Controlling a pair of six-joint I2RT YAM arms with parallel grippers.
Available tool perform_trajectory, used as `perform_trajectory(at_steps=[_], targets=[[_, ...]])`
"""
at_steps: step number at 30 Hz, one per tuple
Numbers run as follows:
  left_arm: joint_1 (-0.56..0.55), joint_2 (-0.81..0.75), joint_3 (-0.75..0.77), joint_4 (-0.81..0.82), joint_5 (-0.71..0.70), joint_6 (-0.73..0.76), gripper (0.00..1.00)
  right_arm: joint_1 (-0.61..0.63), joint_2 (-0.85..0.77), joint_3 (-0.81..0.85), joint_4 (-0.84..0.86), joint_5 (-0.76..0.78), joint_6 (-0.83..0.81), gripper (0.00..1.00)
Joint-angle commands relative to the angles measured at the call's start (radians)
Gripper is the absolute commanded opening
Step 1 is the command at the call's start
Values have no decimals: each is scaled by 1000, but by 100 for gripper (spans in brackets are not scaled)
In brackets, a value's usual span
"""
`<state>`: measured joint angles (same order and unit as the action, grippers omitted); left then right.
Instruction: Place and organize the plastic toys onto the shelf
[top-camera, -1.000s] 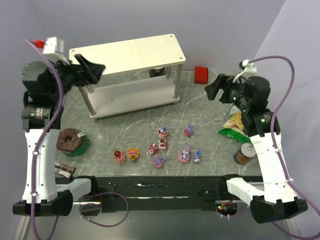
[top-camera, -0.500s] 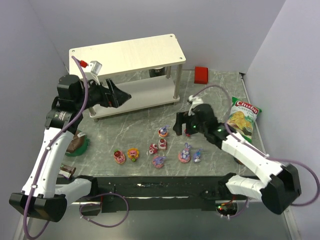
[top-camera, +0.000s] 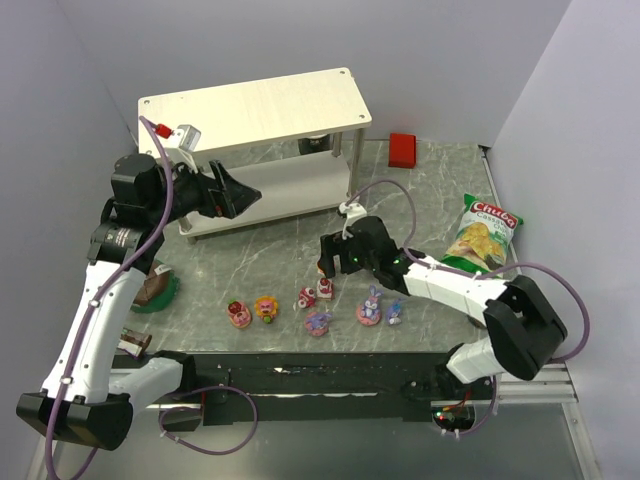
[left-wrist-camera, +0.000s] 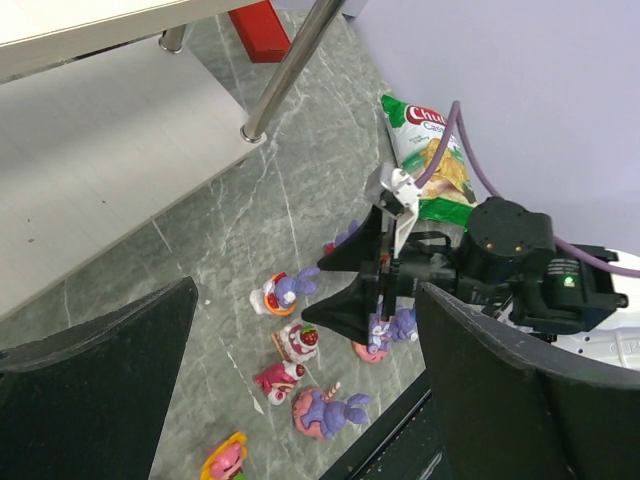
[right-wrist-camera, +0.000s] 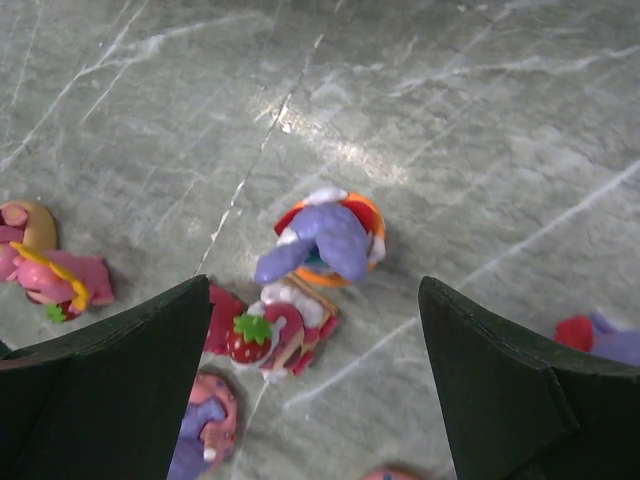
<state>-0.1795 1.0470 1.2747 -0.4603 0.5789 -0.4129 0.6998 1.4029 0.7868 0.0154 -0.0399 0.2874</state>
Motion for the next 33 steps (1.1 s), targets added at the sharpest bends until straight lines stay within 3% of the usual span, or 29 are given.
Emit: perform_trajectory(at_steps=[1,19,29,33], targets=[[-3,8,37,38,4,-9,96,20,47,-4,161,21,-25,90],[-3,67,74,28,-16,-44,96,24,173,-90,391,107,-10,78],[-3,65,69,18,-40,-44,96,30,220,-87,408,84,1,75],[-3,59,63,15,-45,-41,96,36,229,-89,406,94,12,68]])
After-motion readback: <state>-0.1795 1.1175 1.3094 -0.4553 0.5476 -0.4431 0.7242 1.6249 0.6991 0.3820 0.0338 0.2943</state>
